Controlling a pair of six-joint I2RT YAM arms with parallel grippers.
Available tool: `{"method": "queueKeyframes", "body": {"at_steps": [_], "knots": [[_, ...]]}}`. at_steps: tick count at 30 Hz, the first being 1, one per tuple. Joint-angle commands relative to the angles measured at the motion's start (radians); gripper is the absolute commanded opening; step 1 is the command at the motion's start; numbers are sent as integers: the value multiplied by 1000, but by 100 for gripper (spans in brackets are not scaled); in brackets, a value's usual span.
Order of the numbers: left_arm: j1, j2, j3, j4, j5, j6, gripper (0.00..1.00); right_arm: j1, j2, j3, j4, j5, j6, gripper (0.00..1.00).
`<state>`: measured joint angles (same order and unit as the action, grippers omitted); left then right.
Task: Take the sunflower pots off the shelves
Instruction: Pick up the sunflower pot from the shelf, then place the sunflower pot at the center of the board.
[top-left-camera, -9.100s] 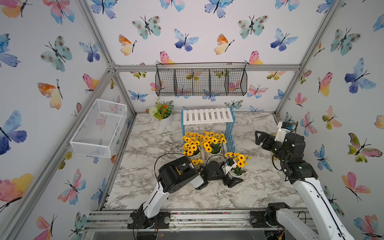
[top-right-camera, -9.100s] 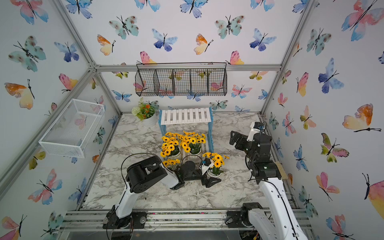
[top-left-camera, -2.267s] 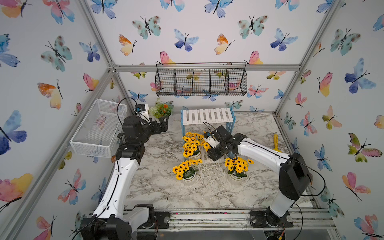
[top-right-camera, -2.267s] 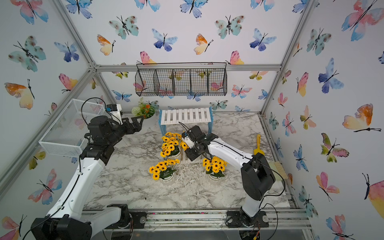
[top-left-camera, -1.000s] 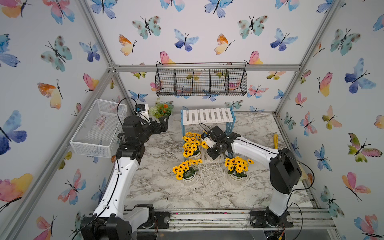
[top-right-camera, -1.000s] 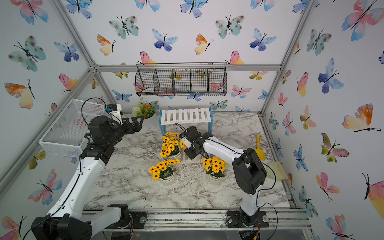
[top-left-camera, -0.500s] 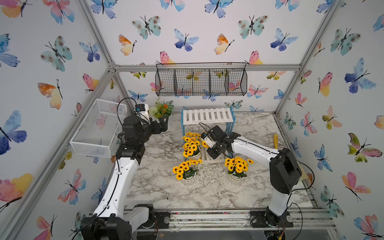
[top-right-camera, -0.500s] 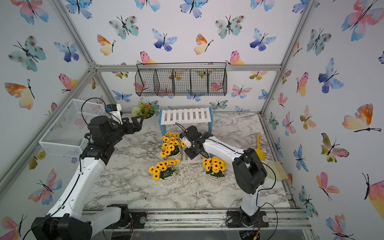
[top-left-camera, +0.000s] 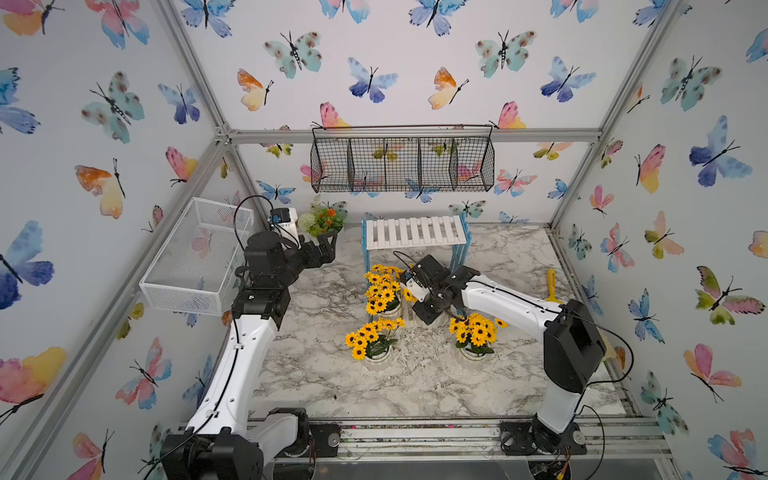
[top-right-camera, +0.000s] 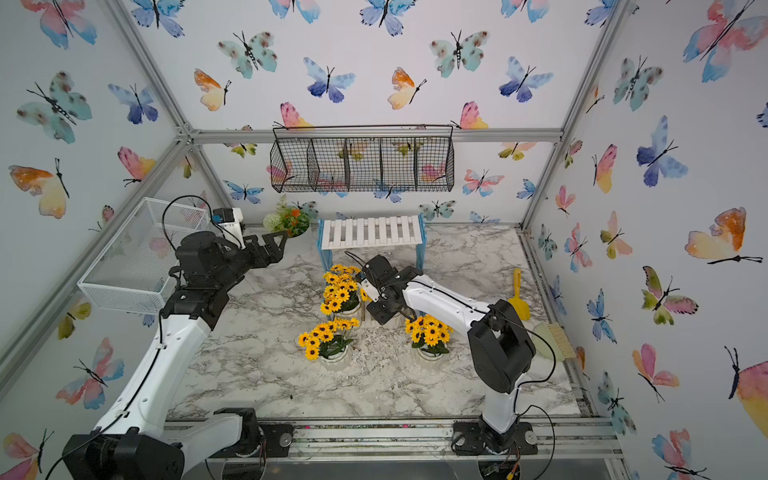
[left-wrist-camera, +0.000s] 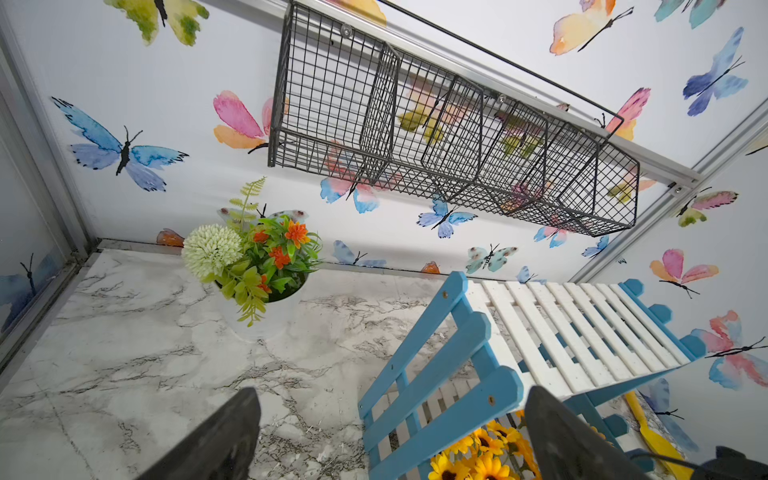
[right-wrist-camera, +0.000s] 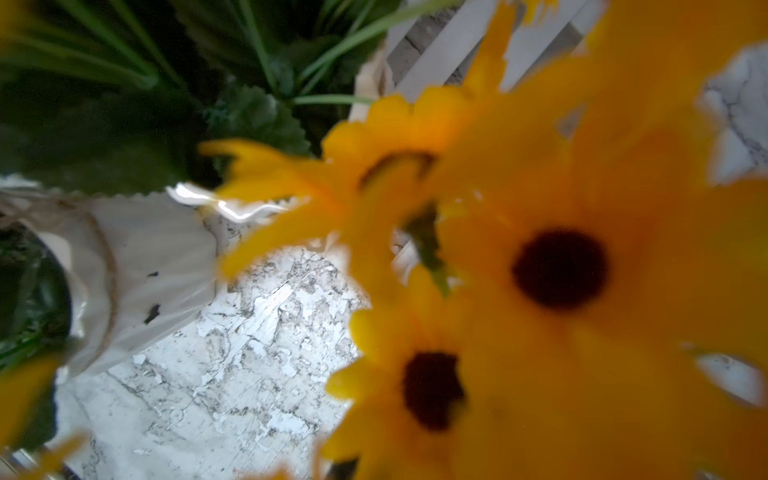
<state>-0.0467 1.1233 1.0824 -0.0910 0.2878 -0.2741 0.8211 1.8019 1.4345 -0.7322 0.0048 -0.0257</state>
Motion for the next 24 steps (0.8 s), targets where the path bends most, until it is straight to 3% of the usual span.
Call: {"method": "queueKeyframes", "body": {"at_steps": [1, 24], "knots": [[7, -17, -10, 23, 19, -3, 98, 22, -66, 23, -18, 47, 27, 2], [8, -36, -16, 25, 17, -4, 98, 219, -128, -108, -3, 102, 230, 2]]}}
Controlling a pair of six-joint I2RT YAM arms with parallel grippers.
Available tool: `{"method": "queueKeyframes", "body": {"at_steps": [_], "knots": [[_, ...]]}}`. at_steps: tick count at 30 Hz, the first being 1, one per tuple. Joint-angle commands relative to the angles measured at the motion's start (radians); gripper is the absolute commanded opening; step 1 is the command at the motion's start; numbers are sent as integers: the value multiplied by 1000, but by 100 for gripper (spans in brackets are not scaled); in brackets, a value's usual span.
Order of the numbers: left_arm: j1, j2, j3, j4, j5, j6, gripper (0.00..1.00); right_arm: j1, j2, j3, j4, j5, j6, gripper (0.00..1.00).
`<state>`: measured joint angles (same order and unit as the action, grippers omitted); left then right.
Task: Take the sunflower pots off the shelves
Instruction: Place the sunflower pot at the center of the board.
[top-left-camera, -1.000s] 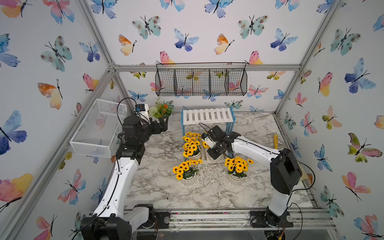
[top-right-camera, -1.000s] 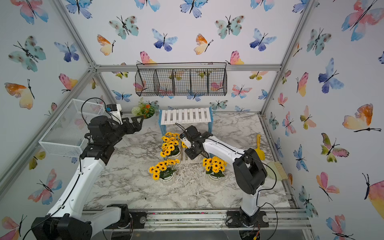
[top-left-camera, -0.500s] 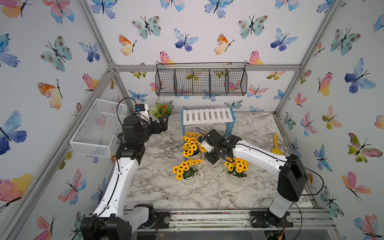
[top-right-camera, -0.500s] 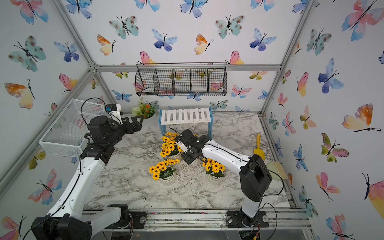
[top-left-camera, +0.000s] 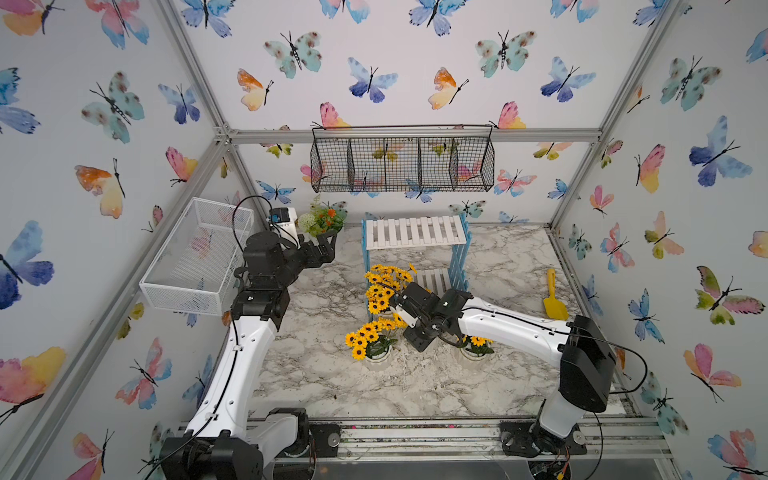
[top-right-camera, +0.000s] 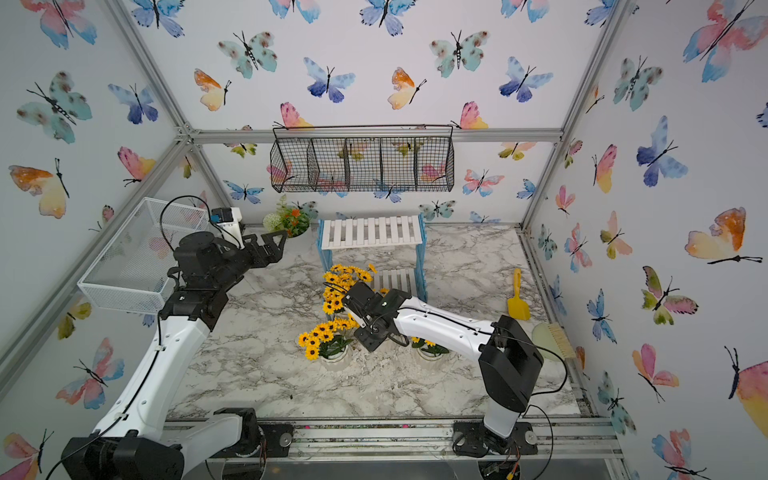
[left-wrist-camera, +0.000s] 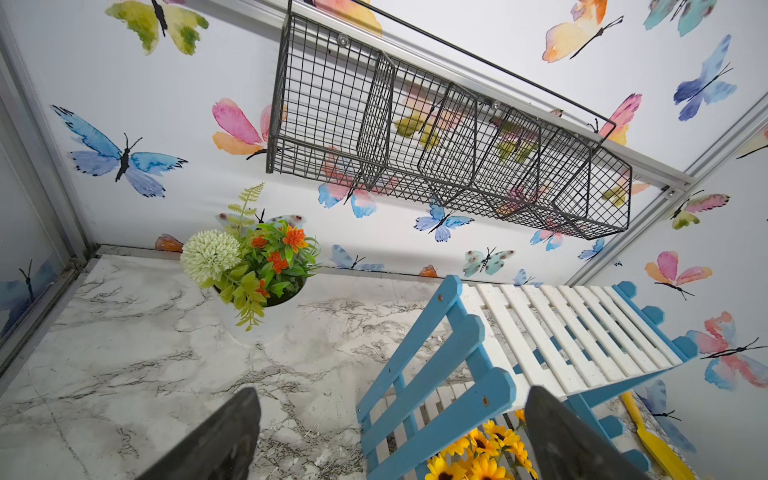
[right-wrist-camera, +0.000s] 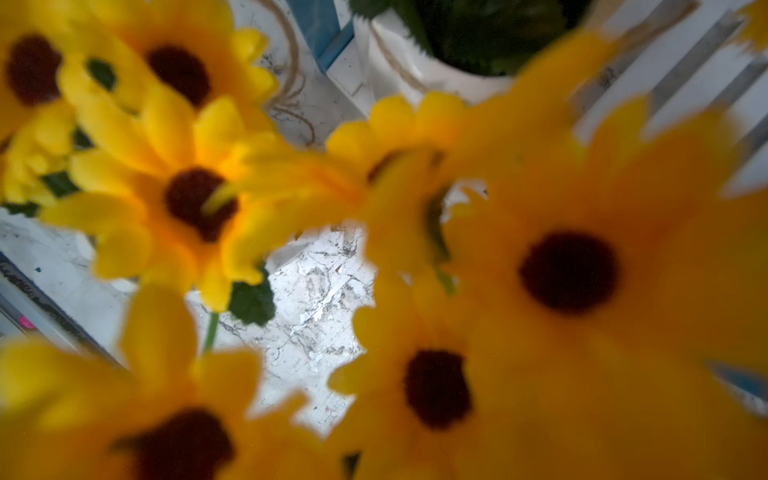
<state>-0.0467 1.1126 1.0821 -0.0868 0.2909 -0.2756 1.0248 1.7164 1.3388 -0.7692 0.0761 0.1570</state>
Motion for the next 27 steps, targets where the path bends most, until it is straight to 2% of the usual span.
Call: {"method": "queueKeyframes", "body": {"at_steps": [1, 21, 27], "knots": [[8, -26, -16, 21, 14, -3, 98, 21, -41, -20, 42, 31, 54, 2], [7, -33, -22, 25, 16, -3, 98, 77, -12, -97, 124, 2, 119, 2], [7, -33, -24, 26, 17, -3, 98, 80, -3, -108, 125, 2, 122, 5]]}}
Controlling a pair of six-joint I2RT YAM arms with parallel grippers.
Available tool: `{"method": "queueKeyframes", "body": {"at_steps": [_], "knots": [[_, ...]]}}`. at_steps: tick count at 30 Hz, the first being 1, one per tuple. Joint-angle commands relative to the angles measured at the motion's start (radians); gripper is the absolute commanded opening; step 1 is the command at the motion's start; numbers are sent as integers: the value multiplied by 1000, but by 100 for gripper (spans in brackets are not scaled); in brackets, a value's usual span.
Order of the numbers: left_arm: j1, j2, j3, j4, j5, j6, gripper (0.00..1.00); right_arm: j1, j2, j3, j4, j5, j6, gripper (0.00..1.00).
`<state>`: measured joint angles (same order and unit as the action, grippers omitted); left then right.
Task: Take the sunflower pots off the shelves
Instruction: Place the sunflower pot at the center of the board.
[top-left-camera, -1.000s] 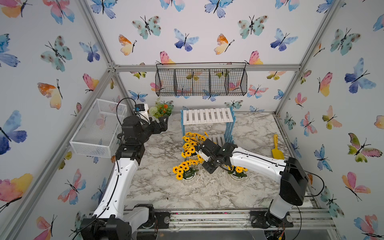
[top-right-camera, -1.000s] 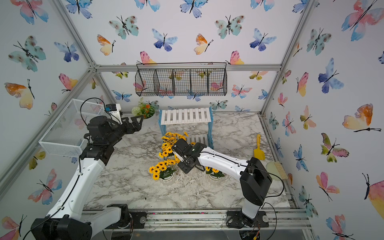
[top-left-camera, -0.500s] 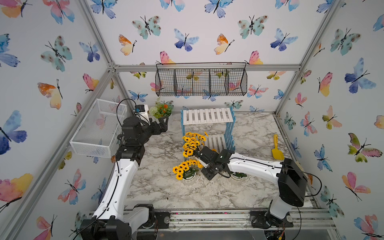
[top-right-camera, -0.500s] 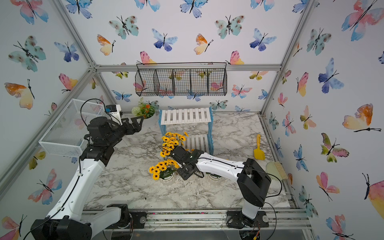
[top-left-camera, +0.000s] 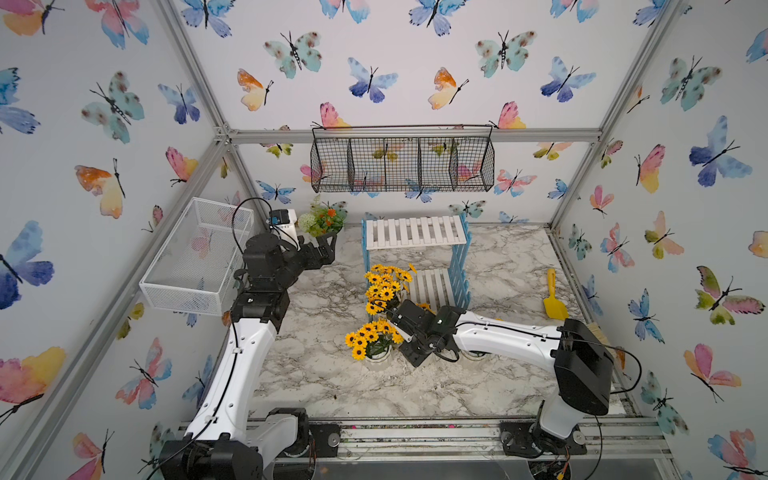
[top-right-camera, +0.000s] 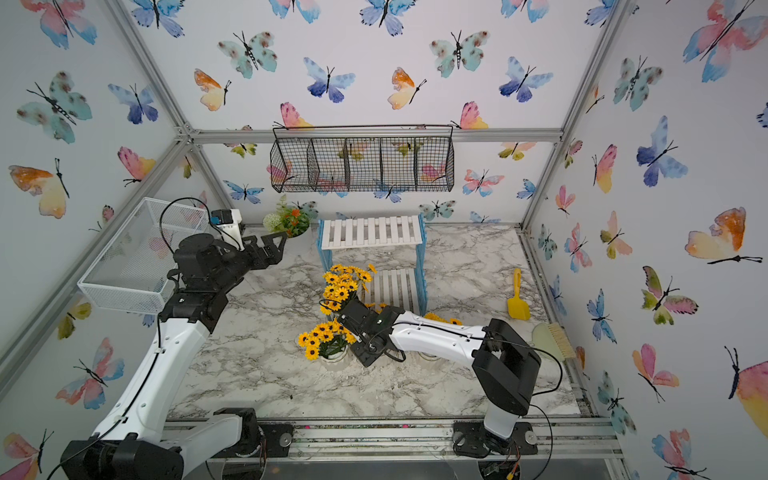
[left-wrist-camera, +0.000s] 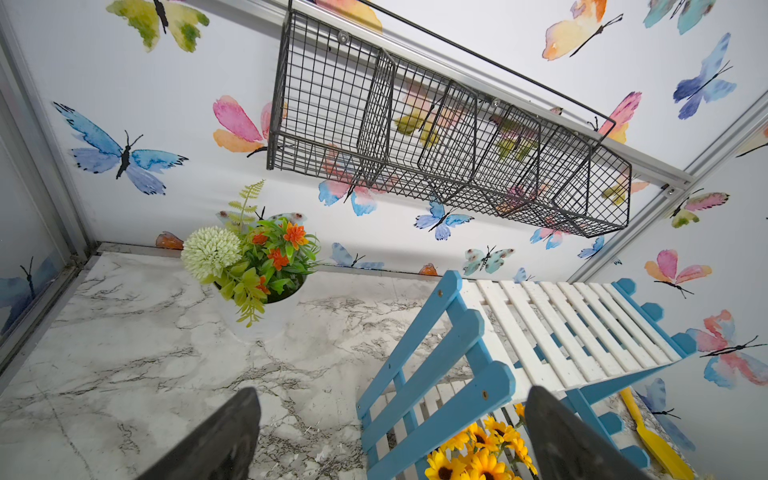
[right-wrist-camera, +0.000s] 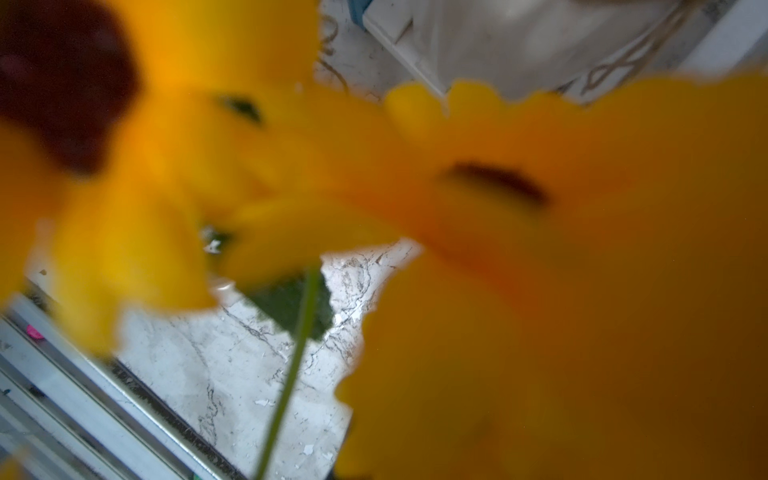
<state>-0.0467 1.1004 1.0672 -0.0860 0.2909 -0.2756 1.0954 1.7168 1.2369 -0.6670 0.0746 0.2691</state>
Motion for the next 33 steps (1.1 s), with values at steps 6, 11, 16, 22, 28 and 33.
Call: {"method": "queueKeyframes", "body": {"at_steps": [6, 11, 16, 22, 28, 33], "knots": [[7, -20, -10, 26, 16, -2, 98, 11, 7, -23, 35, 4, 13, 11], [7, -19, -10, 27, 16, -4, 98, 14, 4, -25, 35, 0, 16, 18], [7, -19, -10, 28, 16, -2, 98, 14, -5, -13, 32, -19, 12, 22], [8, -17, -11, 31, 17, -3, 98, 14, -10, -10, 22, -24, 14, 32], [8, -21, -12, 31, 16, -3, 98, 15, -47, 12, 11, -41, 13, 40], [7, -22, -10, 31, 16, -1, 98, 14, -85, 56, -27, -47, 13, 49]]}}
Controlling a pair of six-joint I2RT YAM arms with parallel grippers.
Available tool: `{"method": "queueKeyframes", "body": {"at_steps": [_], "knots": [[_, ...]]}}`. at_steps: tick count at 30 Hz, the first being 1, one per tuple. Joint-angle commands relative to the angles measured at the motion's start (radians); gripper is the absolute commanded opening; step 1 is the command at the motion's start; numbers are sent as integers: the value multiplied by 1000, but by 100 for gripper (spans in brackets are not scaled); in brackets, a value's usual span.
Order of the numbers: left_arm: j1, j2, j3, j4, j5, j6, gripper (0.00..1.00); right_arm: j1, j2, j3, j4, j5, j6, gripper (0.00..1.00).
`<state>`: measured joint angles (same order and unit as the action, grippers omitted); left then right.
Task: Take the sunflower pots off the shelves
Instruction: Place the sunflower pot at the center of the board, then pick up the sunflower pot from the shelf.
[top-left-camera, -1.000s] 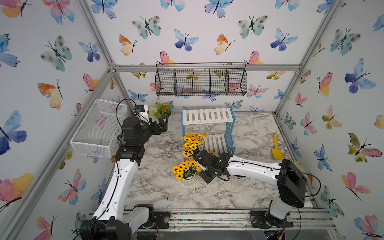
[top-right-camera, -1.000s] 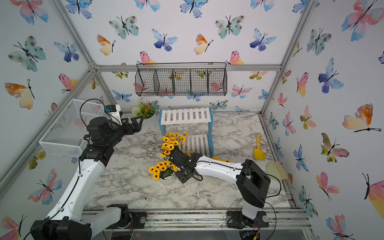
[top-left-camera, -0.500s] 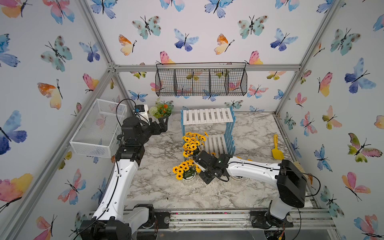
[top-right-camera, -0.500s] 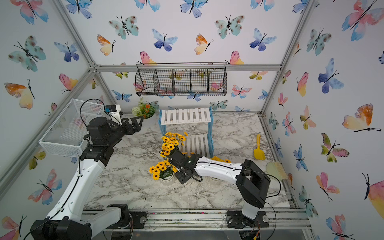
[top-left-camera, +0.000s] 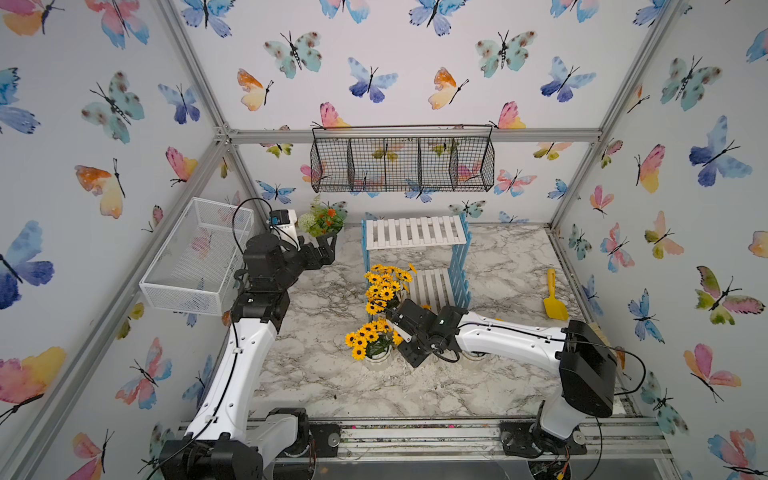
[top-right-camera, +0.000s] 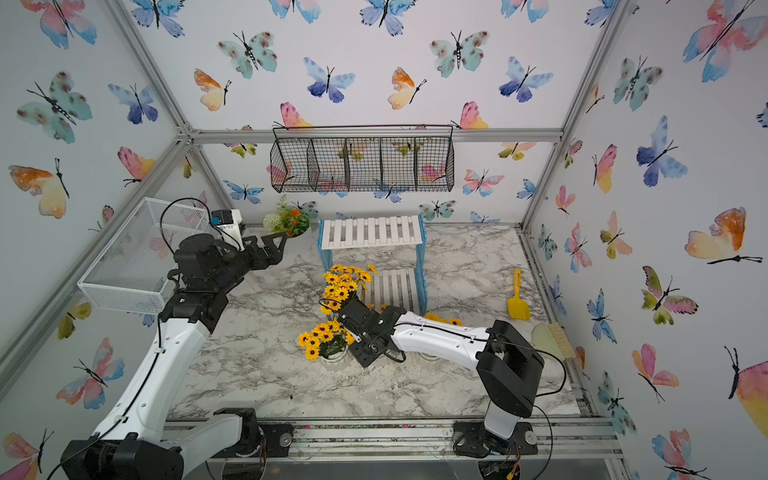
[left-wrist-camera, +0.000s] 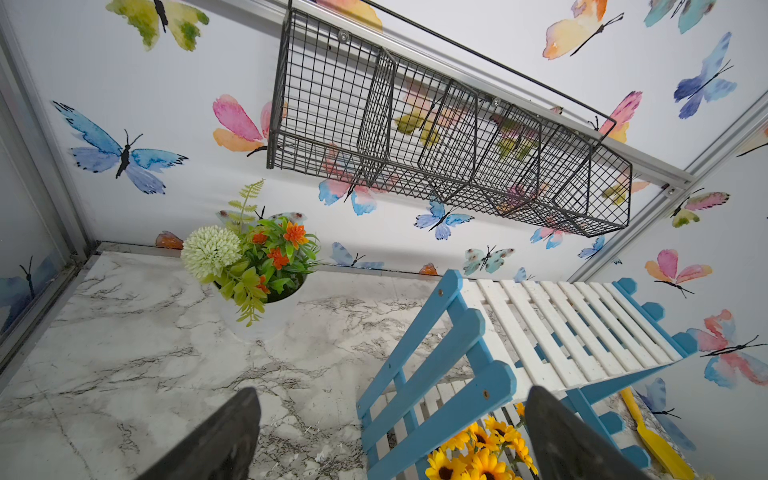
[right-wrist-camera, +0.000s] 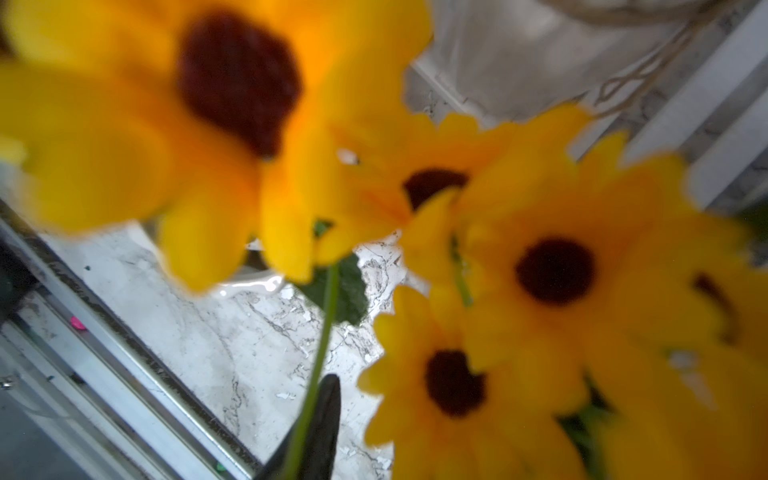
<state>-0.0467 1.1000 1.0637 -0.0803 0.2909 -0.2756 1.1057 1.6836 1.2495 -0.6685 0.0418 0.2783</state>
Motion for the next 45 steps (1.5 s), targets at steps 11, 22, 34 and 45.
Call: {"method": "queueKeyframes", "body": {"at_steps": [11, 22, 34, 45], "knots": [[7, -5, 15, 24, 19, -2, 98, -22, -194, 167, -117, 114, -16, 78], [10, 17, 33, 43, 81, 3, 98, -312, -132, 234, -100, -102, -126, 79], [8, 112, 93, 54, 167, 43, 98, -399, 67, 336, -91, -188, -185, 77], [8, 169, 117, 158, 183, 44, 98, -399, 165, 350, -37, -257, -88, 72]]}}
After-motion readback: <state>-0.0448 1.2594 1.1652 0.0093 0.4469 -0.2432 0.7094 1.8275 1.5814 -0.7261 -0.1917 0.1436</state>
